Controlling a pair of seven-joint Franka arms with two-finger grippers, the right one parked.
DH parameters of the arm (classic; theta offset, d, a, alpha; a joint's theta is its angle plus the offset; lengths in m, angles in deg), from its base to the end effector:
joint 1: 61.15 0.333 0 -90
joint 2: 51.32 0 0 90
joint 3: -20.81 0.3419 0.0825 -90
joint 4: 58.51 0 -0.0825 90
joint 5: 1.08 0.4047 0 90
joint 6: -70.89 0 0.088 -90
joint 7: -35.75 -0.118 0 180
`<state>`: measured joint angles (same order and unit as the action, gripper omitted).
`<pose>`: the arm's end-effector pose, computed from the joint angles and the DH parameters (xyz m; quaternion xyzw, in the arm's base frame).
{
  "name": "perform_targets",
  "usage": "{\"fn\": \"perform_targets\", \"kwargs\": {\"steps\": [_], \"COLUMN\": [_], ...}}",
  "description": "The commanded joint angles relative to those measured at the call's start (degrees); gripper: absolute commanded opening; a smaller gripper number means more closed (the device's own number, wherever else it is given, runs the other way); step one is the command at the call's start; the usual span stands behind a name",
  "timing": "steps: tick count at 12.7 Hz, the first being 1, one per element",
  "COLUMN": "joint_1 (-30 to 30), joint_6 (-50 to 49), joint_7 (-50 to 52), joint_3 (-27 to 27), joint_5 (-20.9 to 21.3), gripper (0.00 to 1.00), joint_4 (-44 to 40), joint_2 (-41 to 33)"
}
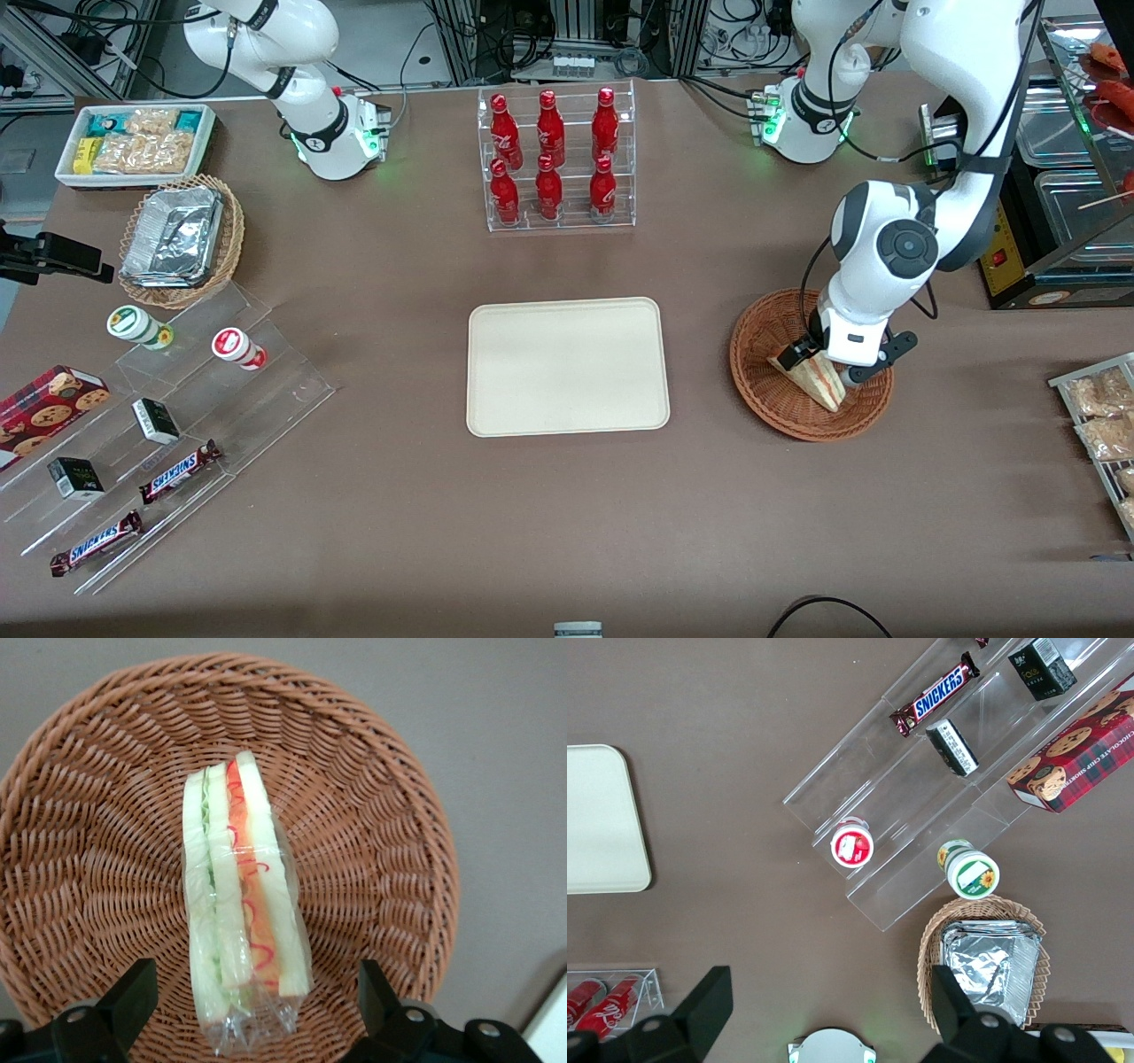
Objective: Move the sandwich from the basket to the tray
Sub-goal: 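Close the left gripper on the wrapped sandwich and lift it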
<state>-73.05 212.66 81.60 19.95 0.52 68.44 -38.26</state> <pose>0.5584 -0.1263 0.2751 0.9614 0.2745 0.0169 0.0013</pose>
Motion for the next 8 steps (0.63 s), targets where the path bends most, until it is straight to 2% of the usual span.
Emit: {"fn": "perform_targets", "kwargs": {"steps": [1,2,3,4,6,8], "joint_1": [0.1,0.1,0.1,0.1,0.1,0.0], "joint_6": [4.0,4.4,4.4,4.3,3.2,-3.0], "joint_7": [1.1,1.1,1.1,1.1,1.1,1.0], "joint_3": [0.4,0.5,0.6,0.6,0.6,0.6], "joint_5": [0.6,0.6,0.6,0.6,0.6,0.6], "gripper": [0.98,0.73,0.14,0.0,0.0,0.0], "joint_4": [-0.2,-0.3,-0.3,-0.3,-0.4,-0.9], "joint_2": [2.7,3.4,3.4,3.3,2.3,-1.4]}}
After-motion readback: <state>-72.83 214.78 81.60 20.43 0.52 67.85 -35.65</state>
